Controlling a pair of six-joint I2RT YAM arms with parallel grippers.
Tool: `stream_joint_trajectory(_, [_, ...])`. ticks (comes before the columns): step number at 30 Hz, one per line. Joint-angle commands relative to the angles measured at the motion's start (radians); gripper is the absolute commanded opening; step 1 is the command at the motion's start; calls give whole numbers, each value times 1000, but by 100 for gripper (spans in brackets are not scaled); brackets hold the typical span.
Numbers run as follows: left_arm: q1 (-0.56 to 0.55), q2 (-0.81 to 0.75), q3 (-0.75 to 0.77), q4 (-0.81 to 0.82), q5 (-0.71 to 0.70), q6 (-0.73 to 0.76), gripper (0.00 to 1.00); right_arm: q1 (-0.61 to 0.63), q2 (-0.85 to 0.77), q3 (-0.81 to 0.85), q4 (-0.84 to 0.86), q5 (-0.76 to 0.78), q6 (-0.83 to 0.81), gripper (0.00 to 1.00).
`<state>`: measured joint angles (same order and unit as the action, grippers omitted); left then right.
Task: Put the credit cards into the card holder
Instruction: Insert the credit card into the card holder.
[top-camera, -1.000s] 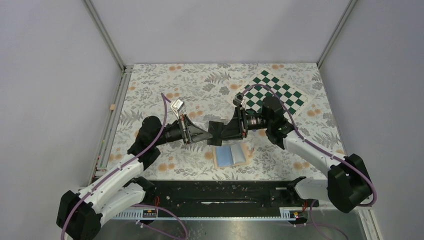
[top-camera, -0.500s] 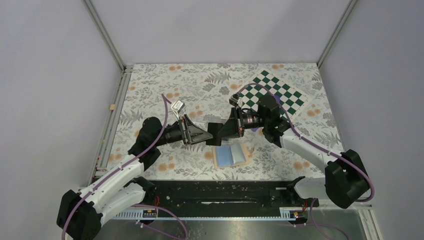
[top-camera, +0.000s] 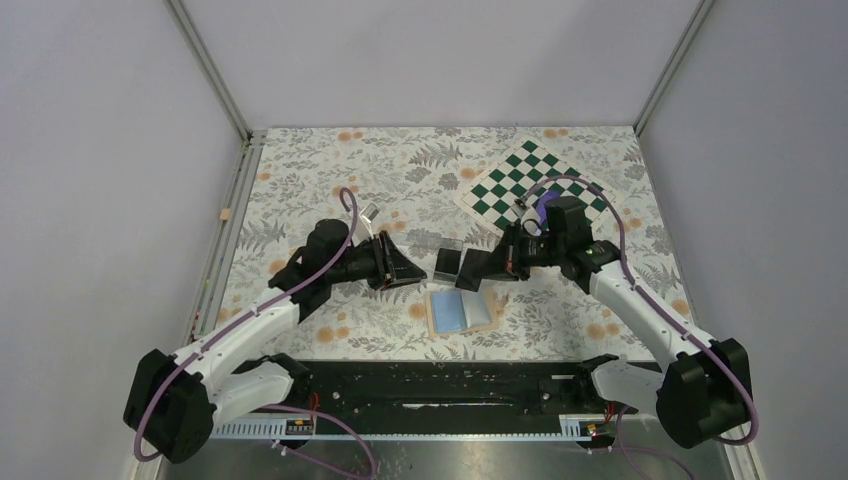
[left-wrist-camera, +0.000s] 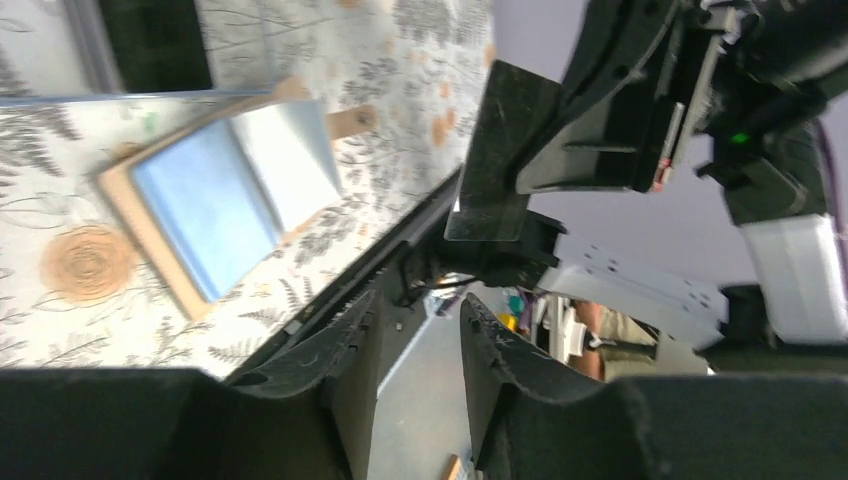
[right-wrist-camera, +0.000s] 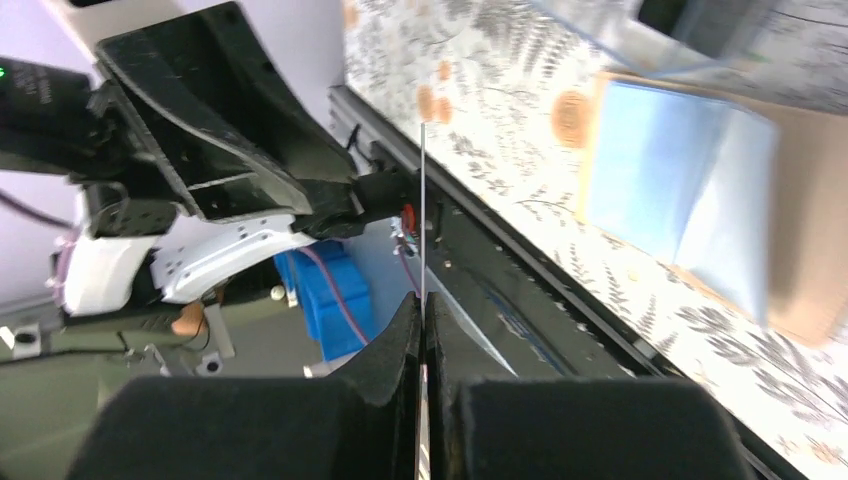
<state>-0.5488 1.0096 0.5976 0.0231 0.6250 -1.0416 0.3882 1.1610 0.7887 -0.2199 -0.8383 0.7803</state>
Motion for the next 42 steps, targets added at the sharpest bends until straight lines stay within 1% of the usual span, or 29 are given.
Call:
stream_joint_trajectory(1, [-14,58,92,-200,-139,148,32,-54,-42,-34,-184,69,-139,0])
stream_joint_trajectory(5, [-70,154,143,-288,-240,218,29,-72,-50,-46,-226,95,-175,0])
stream_joint_trajectory(10, [-145,283,217,-358,-376,265,25,-78,-46,-42,-250,113,-198,0])
stream_joint_trajectory(17, [-178,452,301,-351,-434,277,25,-78,-27,-40,-253,120,-222,0])
stream_joint_trajectory(23, [-181,580,380,-346,-440,297,25,-78,-12,-52,-252,122,-237,0])
stream_joint_trajectory(29, [-181,665,432,-330,-444,303,24,-78,9,-54,-251,107,-259,0])
stream_joint_trajectory(37, [-176,811,572,-375,-452,339,24,-78,75,-50,-229,76,-305,0])
stream_joint_trajectory(42, [-157,866,627,-392,-446,356,25,-77,120,-40,-229,81,-338,0])
